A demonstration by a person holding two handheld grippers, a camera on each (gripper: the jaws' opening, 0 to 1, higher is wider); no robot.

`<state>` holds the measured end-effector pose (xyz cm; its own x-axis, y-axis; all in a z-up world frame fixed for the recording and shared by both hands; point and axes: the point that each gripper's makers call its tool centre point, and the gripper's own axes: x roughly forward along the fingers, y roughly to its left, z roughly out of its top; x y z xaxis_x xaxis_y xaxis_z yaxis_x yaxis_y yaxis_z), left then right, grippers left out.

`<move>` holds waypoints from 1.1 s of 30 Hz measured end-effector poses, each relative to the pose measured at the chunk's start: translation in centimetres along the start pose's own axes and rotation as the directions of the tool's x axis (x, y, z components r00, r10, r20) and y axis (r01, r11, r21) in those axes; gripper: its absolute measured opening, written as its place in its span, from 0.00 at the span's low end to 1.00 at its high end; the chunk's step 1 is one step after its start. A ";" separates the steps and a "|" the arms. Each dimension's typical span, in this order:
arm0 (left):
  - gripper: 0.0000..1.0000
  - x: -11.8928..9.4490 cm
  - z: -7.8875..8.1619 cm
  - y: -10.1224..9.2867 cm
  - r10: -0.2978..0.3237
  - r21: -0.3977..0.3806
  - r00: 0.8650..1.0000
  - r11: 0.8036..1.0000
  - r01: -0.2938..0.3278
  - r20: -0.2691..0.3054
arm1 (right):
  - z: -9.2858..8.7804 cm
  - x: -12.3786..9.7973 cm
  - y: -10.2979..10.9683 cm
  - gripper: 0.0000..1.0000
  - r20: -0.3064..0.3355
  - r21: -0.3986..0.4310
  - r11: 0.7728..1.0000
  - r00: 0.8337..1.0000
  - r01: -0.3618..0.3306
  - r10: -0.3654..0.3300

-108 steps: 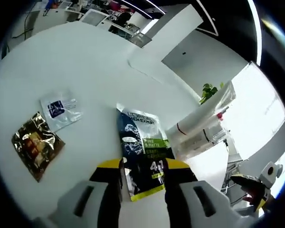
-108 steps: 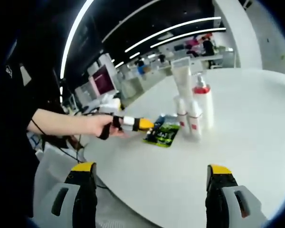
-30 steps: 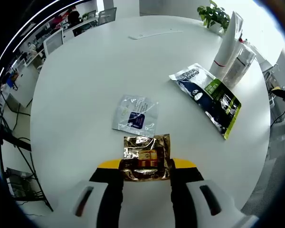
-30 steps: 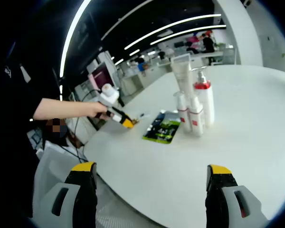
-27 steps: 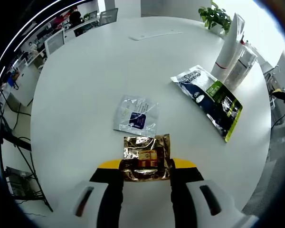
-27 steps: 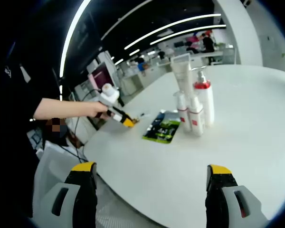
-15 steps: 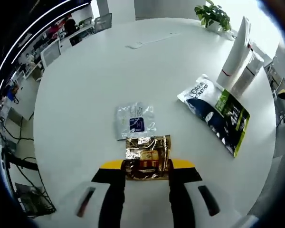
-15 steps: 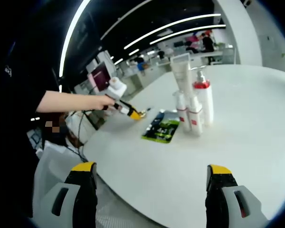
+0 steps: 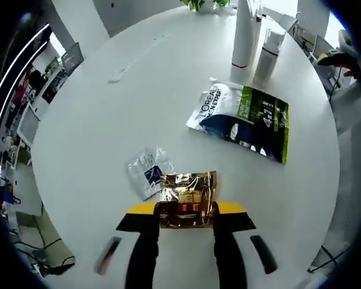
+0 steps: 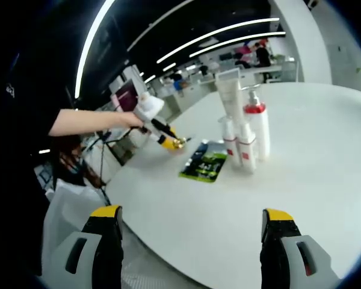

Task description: Arrange the skincare products in the storage area until every visible bottle or jar stands upright without overlapping.

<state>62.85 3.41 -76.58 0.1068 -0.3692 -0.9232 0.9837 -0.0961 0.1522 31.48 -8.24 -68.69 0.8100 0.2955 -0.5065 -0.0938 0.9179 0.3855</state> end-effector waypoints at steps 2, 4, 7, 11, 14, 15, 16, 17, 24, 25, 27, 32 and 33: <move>0.35 -0.1 0.0 -0.3 -0.014 0.036 1.000 0.999 0.014 -0.002 | 0.0 0.0 0.0 0.99 -0.001 -0.001 1.000 1.000 -0.001 0.001; 0.35 -0.2 0.1 -0.4 -0.025 0.076 1.000 0.997 0.025 -0.008 | 0.0 0.0 0.0 0.99 -0.001 -0.001 1.000 1.000 -0.001 0.001; 0.34 -0.2 0.3 -0.5 -0.050 0.209 0.998 0.976 0.055 -0.031 | 0.0 0.0 0.0 0.99 0.001 0.001 1.000 1.000 -0.001 0.001; 0.33 -0.1 1.0 -1.4 -0.122 0.299 0.992 0.946 0.123 -0.021 | 0.0 0.0 0.0 0.99 -0.001 0.000 1.000 1.000 0.000 0.000; 0.33 -0.1 1.2 -1.3 -0.124 0.355 0.992 0.926 0.130 -0.039 | 0.0 0.0 0.0 0.99 -0.002 0.002 1.000 1.000 0.000 0.000; 0.33 0.0 1.2 -1.2 -0.120 0.376 0.991 0.917 0.131 -0.050 | 0.0 0.0 0.0 0.99 -0.001 0.003 1.000 1.000 0.000 0.000; 0.33 0.1 1.2 -1.2 -0.123 0.400 0.991 0.906 0.137 -0.061 | 0.0 0.0 0.0 0.99 -0.002 0.003 1.000 1.000 0.000 0.000; 0.33 0.2 1.2 -1.3 -0.126 0.412 0.990 0.900 0.142 -0.066 | 0.0 0.0 0.0 0.99 -0.003 0.004 1.000 1.000 0.000 0.000; 0.32 1.0 1.0 -2.3 -0.151 0.533 0.980 0.823 0.195 -0.127 | -0.1 0.0 -0.1 0.99 -0.006 0.008 1.000 1.000 0.002 -0.002; 0.32 1.2 1.0 -2.6 -0.157 0.550 0.978 0.809 0.207 -0.137 | -0.1 0.0 -0.1 0.99 -0.007 0.009 1.000 1.000 0.002 -0.002; 0.32 1.3 1.0 -3.2 -0.171 0.594 0.974 0.772 0.226 -0.149 | -0.2 0.1 -0.1 0.99 -0.010 0.009 1.000 1.000 0.002 -0.002; 0.30 1.6 0.6 -3.7 -0.177 0.683 0.967 0.685 0.255 -0.183 | -0.3 0.1 -0.1 0.99 -0.014 0.012 1.000 1.000 0.003 -0.003; 0.30 1.7 0.6 -3.8 -0.177 0.693 0.967 0.674 0.255 -0.183 | -0.3 0.1 -0.1 0.99 -0.014 0.012 1.000 1.000 0.003 -0.003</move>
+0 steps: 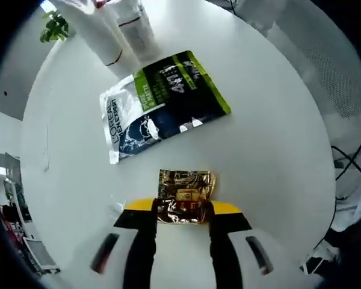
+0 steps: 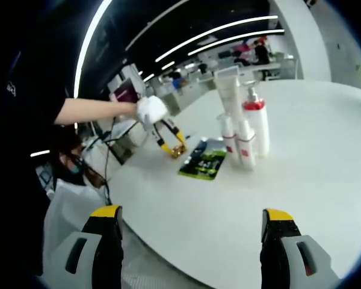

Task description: Arrange the skincare products in the storage area until every visible bottle or jar stands upright without overlapping.

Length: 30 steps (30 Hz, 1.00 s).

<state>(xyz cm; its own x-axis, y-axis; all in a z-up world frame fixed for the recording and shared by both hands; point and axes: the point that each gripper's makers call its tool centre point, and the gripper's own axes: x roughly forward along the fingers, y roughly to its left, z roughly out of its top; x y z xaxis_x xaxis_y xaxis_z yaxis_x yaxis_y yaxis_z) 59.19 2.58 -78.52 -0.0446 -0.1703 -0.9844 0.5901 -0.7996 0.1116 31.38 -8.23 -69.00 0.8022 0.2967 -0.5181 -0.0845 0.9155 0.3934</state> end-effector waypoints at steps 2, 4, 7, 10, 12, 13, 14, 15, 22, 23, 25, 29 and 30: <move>0.30 0.1 0.1 0.0 -0.004 0.006 1.000 1.000 0.004 0.005 | -0.1 0.0 0.0 0.99 -0.003 0.001 1.000 1.000 -0.001 0.001; 0.30 0.1 0.2 0.0 -0.003 0.021 1.000 1.000 0.003 0.003 | -0.1 0.1 0.0 0.99 -0.006 0.000 1.000 1.000 -0.002 0.002; 0.30 0.1 0.2 0.2 0.001 0.034 1.000 0.999 -0.001 -0.005 | -0.2 0.1 0.0 0.99 -0.009 -0.001 1.000 1.000 -0.001 0.001; 0.32 0.2 0.3 0.1 -0.004 0.039 1.000 0.999 0.005 -0.004 | -0.2 0.1 0.0 0.99 -0.009 0.002 1.000 1.000 -0.001 0.001; 0.33 0.2 0.4 0.1 -0.005 0.039 1.000 0.999 0.005 -0.009 | -0.1 0.1 0.0 0.99 -0.009 0.002 1.000 1.000 0.000 0.000; 0.34 0.1 0.4 0.1 -0.004 0.037 1.000 0.999 0.004 -0.009 | -0.2 0.1 0.0 0.99 -0.010 0.001 1.000 1.000 0.000 0.000; 0.34 0.1 0.4 0.0 -0.005 0.027 1.000 1.000 0.005 -0.005 | -0.2 0.1 0.0 0.99 -0.010 0.001 1.000 1.000 0.001 -0.001; 0.35 0.0 0.5 0.0 -0.003 0.021 1.000 1.000 0.003 -0.002 | -0.2 0.1 0.0 0.99 -0.011 0.001 1.000 1.000 0.001 -0.001; 0.47 -1.3 0.6 0.9 0.087 -0.230 0.993 0.971 -0.067 0.079 | -0.1 0.1 0.0 0.99 -0.006 0.003 1.000 1.000 0.001 -0.001; 0.50 -1.5 0.5 1.1 0.108 -0.296 0.990 0.952 -0.075 0.096 | -0.1 0.1 0.0 0.99 -0.005 0.002 1.000 1.000 0.001 -0.001; 0.55 -1.9 0.2 1.7 0.175 -0.459 0.977 0.882 -0.103 0.118 | 0.0 0.1 0.0 0.99 -0.004 0.002 1.000 1.000 0.001 -0.001; 0.56 -1.8 -1.5 1.0 0.229 -0.763 0.969 0.641 -0.081 0.090 | 0.0 0.0 0.0 0.99 -0.002 0.004 1.000 1.000 -0.002 0.002; 0.55 -1.7 -1.5 0.8 0.240 -0.801 0.965 0.595 -0.064 0.101 | 0.0 0.1 0.1 0.99 -0.002 0.003 1.000 1.000 -0.003 0.003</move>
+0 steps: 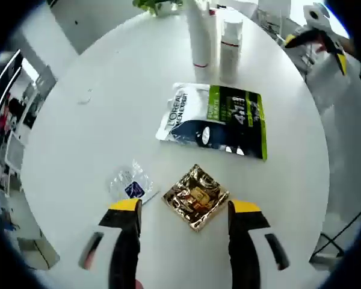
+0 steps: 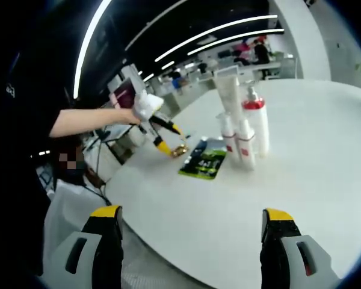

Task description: Arrange the skincare products in the storage area until every visible bottle or jar stands upright without overlapping.

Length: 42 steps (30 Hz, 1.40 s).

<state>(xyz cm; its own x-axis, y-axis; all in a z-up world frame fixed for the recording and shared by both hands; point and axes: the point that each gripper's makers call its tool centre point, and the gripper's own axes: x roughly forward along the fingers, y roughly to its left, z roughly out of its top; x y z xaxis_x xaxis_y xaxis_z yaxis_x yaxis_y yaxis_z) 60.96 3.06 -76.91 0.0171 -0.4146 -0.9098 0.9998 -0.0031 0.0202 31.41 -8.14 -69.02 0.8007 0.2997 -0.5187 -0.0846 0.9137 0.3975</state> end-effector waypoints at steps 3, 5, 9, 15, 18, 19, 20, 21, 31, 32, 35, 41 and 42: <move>0.55 0.3 -1.2 -0.6 0.015 -0.191 1.000 0.981 -0.013 0.010 | 0.0 0.0 0.1 0.99 -0.003 -0.002 1.000 1.000 -0.003 0.003; 0.57 0.5 -1.6 -1.0 0.030 -0.221 1.000 0.975 -0.027 0.009 | 0.0 0.0 0.1 0.99 -0.004 -0.001 1.000 1.000 -0.004 0.004; 0.56 1.0 -1.6 -2.2 0.043 -0.319 0.999 0.947 -0.040 0.002 | -0.1 0.1 0.1 0.99 -0.008 0.001 1.000 1.000 -0.007 0.007; 0.54 1.6 -0.9 -2.3 0.092 -0.357 0.996 0.930 -0.089 -0.009 | -0.1 0.1 0.1 0.99 -0.011 -0.002 1.000 1.000 -0.007 0.007; 0.50 1.7 -1.1 -1.9 0.116 -0.344 0.992 0.931 -0.123 -0.041 | -0.1 0.1 0.0 0.99 -0.007 0.000 1.000 1.000 -0.003 0.003; 0.49 1.7 -1.2 -1.9 0.120 -0.340 0.992 0.932 -0.129 -0.047 | 0.0 0.1 0.0 0.99 -0.005 0.001 1.000 1.000 -0.002 0.002; 0.48 1.7 -1.2 -1.8 0.122 -0.337 0.991 0.932 -0.132 -0.049 | -0.1 0.1 0.0 0.99 -0.004 0.001 1.000 1.000 -0.001 0.001; 0.48 1.7 -1.3 -1.7 0.126 -0.332 0.991 0.934 -0.136 -0.052 | 0.0 0.0 -0.1 0.99 -0.002 0.002 1.000 1.000 0.001 -0.001; 0.41 1.8 -0.8 -1.8 0.111 -0.253 0.993 0.960 -0.120 -0.051 | -0.1 0.0 -0.1 0.99 -0.003 0.004 1.000 1.000 0.003 -0.003; 0.41 1.8 -0.8 -1.8 0.106 -0.246 0.993 0.962 -0.116 -0.053 | -0.1 0.0 -0.1 0.99 -0.003 0.004 1.000 1.000 0.003 -0.003; 0.37 1.8 -0.7 -1.9 0.087 -0.189 0.994 0.977 -0.098 -0.065 | -0.1 0.0 -0.1 0.99 -0.004 0.003 1.000 1.000 0.003 -0.003; 0.31 1.6 -0.4 -1.6 0.078 -0.115 0.993 0.990 -0.088 -0.084 | 0.0 0.0 -0.2 0.99 0.002 0.007 1.000 1.000 0.005 -0.005; 0.34 1.6 -0.4 -1.6 0.079 -0.111 0.993 0.990 -0.088 -0.086 | 0.0 0.0 -0.2 0.99 0.002 0.006 1.000 1.000 0.005 -0.005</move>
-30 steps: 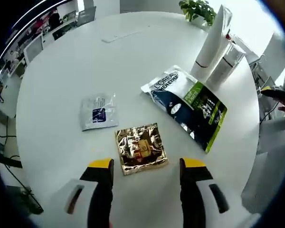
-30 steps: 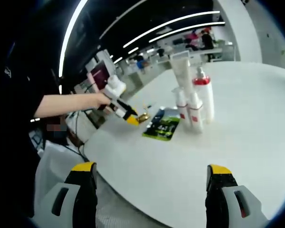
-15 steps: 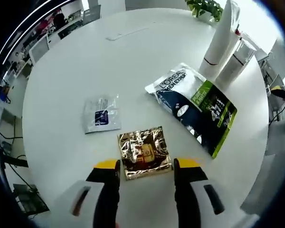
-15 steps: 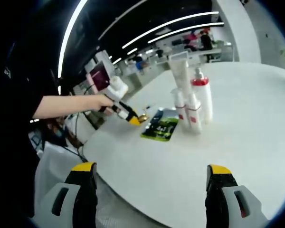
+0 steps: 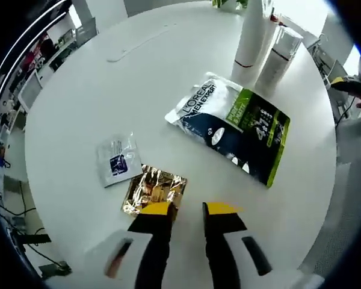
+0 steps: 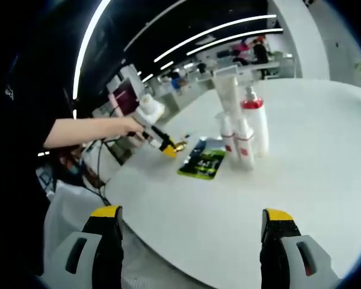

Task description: Arrange the skincare products in the storage area until every visible bottle or jar stands upright without overlapping.

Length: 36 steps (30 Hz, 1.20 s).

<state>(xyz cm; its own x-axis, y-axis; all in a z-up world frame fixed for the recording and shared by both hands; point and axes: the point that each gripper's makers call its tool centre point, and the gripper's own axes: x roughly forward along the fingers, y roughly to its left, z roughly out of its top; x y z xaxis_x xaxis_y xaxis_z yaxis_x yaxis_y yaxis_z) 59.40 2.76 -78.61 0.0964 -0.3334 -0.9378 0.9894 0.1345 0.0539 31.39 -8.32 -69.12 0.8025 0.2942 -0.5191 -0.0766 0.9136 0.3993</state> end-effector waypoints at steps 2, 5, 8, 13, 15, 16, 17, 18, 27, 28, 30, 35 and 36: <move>0.32 -0.2 0.1 0.9 0.043 0.038 0.999 0.998 -0.043 0.003 | 0.0 0.0 0.0 0.99 0.001 0.000 1.000 1.000 0.001 -0.001; 0.39 -0.7 0.3 1.8 0.065 0.021 0.998 0.998 -0.065 0.022 | 0.1 -0.1 -0.1 0.99 0.005 0.006 1.000 1.000 0.003 -0.003; 0.48 -1.1 -0.2 3.7 0.117 -0.098 0.993 0.989 -0.115 0.015 | 0.0 0.0 0.0 0.99 0.002 0.007 1.000 1.000 0.001 -0.001; 0.52 -0.5 -0.9 5.2 0.108 -0.177 0.994 0.979 -0.101 0.032 | -0.1 0.0 0.0 0.99 -0.004 0.004 1.000 1.000 0.000 0.000; 0.49 -0.2 -1.0 5.5 0.106 -0.228 0.993 0.969 -0.093 0.045 | -0.1 0.0 0.0 0.99 -0.007 0.005 1.000 1.000 0.000 0.000; 0.49 -0.2 -1.0 5.6 0.112 -0.236 0.993 0.967 -0.097 0.049 | -0.2 0.0 0.0 0.99 -0.008 0.004 1.000 1.000 0.000 0.001; 0.47 -0.2 -0.8 5.9 0.126 -0.258 0.990 0.961 -0.104 0.068 | -0.2 0.1 0.0 0.99 -0.009 0.004 1.000 1.000 -0.001 0.001; 0.44 -0.2 -0.5 6.1 0.145 -0.268 0.986 0.956 -0.117 0.086 | -0.2 0.1 0.0 0.99 -0.010 0.005 1.000 1.000 -0.001 0.001; 0.39 0.6 0.0 5.1 0.112 -0.324 0.985 0.944 -0.065 0.130 | -0.3 0.2 0.0 0.99 -0.019 0.009 1.000 1.000 -0.003 0.004; 0.39 0.8 0.1 4.7 0.088 -0.317 0.987 0.948 -0.041 0.134 | -0.4 0.1 0.0 0.99 -0.020 0.009 1.000 1.000 -0.002 0.002; 0.41 0.7 0.2 4.8 0.082 -0.283 0.988 0.958 -0.041 0.135 | -0.4 0.2 0.0 0.99 -0.020 0.010 1.000 1.000 -0.004 0.004; 0.44 0.9 0.7 3.8 0.031 -0.202 0.988 0.979 0.000 0.150 | -0.4 0.2 0.0 0.99 -0.023 0.008 1.000 1.000 -0.005 0.005; 0.44 0.9 0.7 3.8 0.035 -0.202 0.988 0.979 -0.003 0.152 | -0.4 0.2 0.0 0.99 -0.023 0.009 1.000 1.000 -0.004 0.005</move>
<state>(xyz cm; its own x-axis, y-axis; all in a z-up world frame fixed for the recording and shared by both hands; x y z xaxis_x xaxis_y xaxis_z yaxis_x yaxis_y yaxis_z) 63.32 2.35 -78.98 0.1460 -0.4663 -0.8725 0.9468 0.3217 -0.0135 31.29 -8.13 -69.56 0.7883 0.3048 -0.5345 -0.0748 0.9097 0.4085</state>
